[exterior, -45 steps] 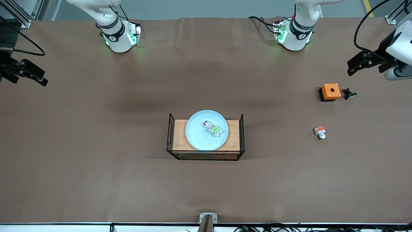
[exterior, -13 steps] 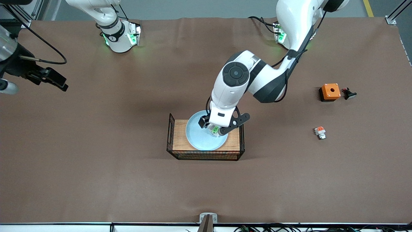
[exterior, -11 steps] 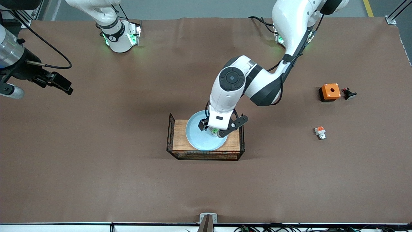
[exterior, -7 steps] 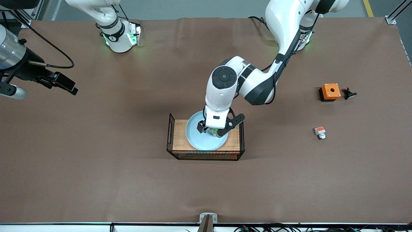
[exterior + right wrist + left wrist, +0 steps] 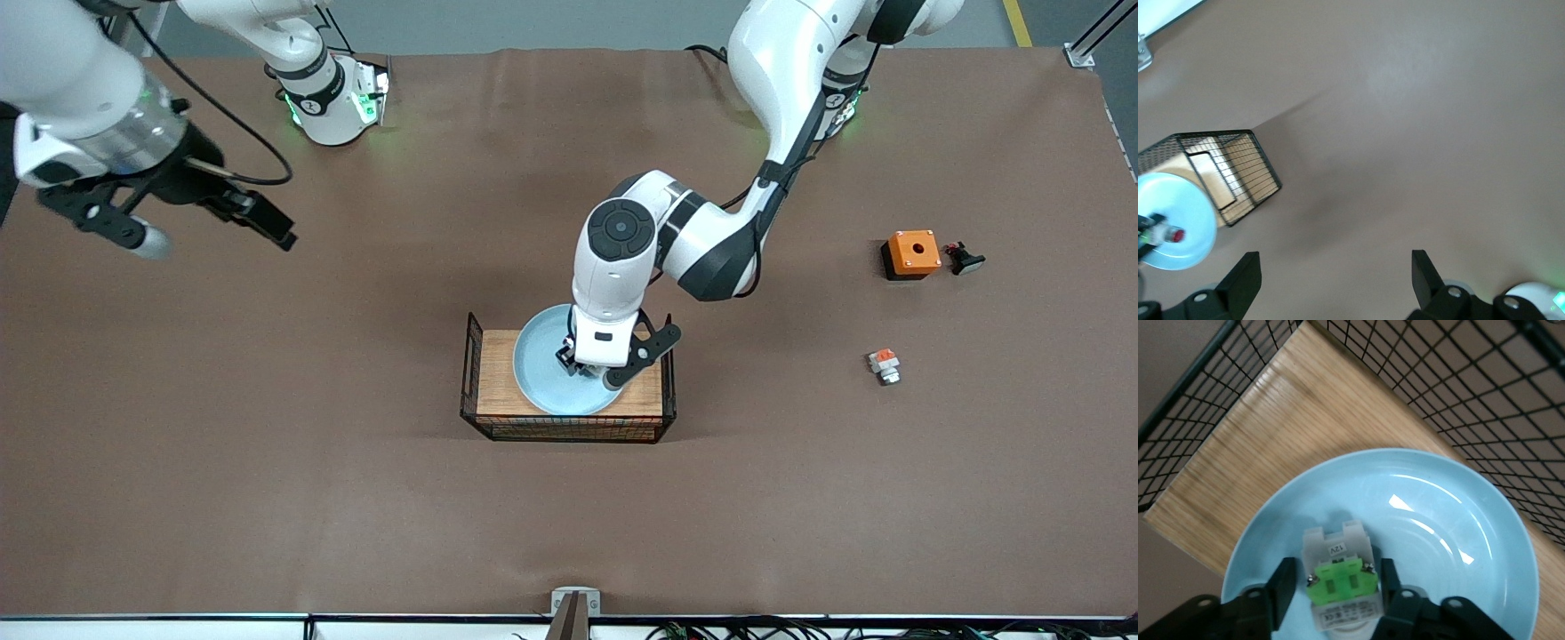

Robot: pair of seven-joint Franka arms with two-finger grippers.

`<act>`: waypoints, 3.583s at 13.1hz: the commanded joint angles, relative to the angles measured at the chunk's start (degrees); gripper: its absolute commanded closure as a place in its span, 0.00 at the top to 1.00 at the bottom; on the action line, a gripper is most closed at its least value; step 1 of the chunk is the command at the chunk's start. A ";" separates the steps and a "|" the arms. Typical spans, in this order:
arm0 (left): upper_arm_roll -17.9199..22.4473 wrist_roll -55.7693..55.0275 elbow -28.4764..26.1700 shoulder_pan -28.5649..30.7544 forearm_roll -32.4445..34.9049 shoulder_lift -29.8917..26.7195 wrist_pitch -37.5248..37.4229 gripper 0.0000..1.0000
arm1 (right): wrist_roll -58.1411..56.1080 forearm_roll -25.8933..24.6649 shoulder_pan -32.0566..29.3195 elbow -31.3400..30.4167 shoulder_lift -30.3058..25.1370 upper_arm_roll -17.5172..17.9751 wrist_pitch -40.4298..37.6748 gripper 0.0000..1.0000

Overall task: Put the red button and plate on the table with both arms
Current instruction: 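Lift the green button with the left gripper while the right gripper approaches, then lower the green button by the red button while the right gripper nears the plate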

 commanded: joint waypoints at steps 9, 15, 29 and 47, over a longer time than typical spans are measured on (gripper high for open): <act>5.85 7.14 1.46 0.68 0.48 -13.55 -17.54 0.00 | 37.38 3.75 15.00 -8.32 0.28 -0.40 8.44 0.99; 5.68 29.61 -0.82 14.02 -0.75 -21.22 -30.55 0.03 | 60.76 2.35 23.80 -10.80 5.19 -0.57 24.26 0.99; 6.03 57.23 -31.13 34.25 0.30 -22.37 -6.68 0.03 | 76.87 -7.94 28.91 9.68 30.07 -0.93 25.25 0.97; 5.68 80.62 -33.61 45.86 2.16 -6.46 20.33 0.08 | 75.55 -8.20 26.45 9.50 34.91 -1.01 28.94 0.56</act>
